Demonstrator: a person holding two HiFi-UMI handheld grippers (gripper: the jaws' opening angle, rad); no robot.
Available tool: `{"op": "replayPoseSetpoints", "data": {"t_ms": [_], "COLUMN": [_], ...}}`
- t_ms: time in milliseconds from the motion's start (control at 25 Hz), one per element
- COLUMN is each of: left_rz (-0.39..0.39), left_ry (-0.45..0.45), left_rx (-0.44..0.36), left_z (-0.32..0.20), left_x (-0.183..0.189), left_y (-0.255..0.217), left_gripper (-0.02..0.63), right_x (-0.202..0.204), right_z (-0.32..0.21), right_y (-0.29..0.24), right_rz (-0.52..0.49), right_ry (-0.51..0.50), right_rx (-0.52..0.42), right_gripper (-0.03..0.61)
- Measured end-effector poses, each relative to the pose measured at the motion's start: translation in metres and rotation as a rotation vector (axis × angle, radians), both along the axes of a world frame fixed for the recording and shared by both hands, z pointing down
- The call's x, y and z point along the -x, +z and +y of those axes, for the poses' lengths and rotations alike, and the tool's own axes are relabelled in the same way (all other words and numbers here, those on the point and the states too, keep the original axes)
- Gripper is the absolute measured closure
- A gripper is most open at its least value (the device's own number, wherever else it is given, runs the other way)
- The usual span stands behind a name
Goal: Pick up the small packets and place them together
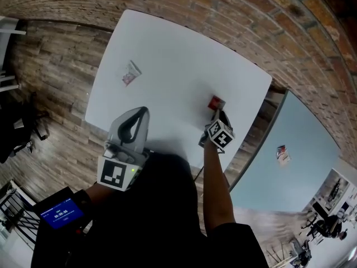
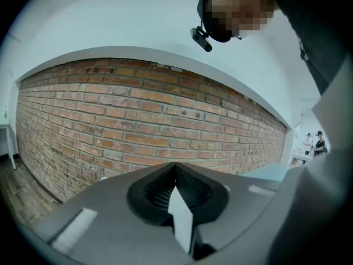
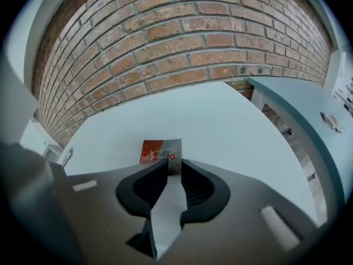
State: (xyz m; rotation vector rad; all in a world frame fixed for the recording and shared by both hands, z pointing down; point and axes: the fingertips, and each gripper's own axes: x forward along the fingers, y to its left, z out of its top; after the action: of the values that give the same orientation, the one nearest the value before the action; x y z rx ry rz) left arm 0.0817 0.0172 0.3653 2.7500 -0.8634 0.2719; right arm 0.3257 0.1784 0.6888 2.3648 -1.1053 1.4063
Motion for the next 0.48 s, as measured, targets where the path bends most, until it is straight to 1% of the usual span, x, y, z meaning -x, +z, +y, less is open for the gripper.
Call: {"op": "replayPoseSetpoints", "data": {"t_ms": [200, 480], "left_rz": [0.007, 0.006], "left_ry": [-0.002, -0.007], "left_rx": [0.005, 0.017], "left_z": [0.001, 0.002], "left_x": [0.002, 0.005], "left_y": [0.001, 0.004], "left_gripper": [0.614, 0.614], "right_x": [-0.003, -0.010], "right_z": [0.001, -0.002], "right_y": [-0.003, -0.018], "right_rz": [0.033, 0.106], "right_ry": [-0.002, -0.021], "right_rx": [-0.010, -0.042], "right_gripper": [0.546, 0.571]}}
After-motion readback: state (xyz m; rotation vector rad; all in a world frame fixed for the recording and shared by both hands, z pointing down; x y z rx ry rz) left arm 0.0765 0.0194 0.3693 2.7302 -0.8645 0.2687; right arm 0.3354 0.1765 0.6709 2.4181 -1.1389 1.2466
